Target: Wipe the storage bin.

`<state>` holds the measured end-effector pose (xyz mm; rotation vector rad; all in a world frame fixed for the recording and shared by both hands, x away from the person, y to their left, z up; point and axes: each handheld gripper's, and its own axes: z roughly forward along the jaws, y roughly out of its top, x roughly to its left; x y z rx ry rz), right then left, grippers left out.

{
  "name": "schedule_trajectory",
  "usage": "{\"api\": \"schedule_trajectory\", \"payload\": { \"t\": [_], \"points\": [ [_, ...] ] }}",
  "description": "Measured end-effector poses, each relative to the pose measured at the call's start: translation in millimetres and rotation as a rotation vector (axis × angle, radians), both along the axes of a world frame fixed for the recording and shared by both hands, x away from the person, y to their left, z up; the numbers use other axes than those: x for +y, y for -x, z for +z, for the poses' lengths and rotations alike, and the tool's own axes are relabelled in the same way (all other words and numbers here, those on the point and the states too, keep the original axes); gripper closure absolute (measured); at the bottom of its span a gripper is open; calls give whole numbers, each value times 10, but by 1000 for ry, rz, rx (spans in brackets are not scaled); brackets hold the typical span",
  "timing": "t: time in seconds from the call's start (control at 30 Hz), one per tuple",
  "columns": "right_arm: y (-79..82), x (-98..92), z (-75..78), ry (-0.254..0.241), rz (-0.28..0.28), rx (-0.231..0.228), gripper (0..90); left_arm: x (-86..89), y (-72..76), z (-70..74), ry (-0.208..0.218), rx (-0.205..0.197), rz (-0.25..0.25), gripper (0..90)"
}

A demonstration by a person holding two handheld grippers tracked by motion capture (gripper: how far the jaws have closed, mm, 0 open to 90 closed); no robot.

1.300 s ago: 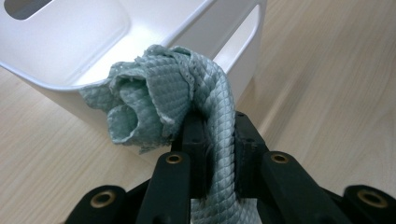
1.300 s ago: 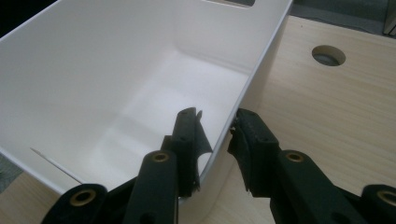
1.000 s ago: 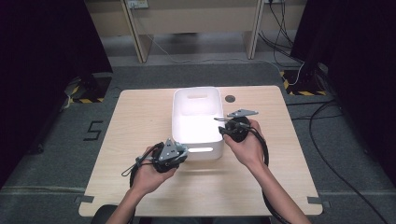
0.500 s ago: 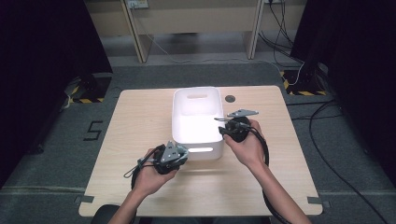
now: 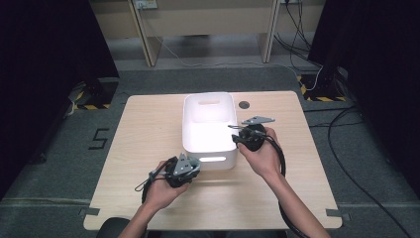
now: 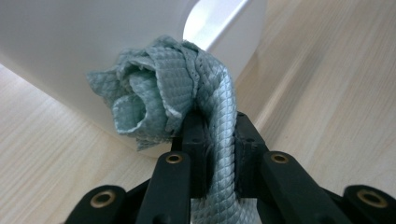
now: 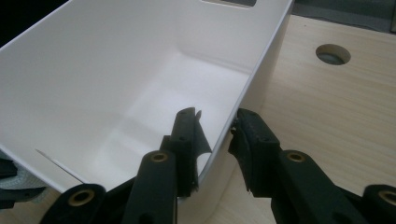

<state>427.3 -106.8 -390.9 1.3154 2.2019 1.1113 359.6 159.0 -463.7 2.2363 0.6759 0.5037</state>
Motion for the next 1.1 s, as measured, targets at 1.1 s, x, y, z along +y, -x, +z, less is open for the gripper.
{"api": "schedule_trajectory", "payload": {
  "t": [1.1],
  "points": [
    [5,5,-8,-1,-6,-8,697,-24,-36,-195,-23,44,10,781]
  ]
}}
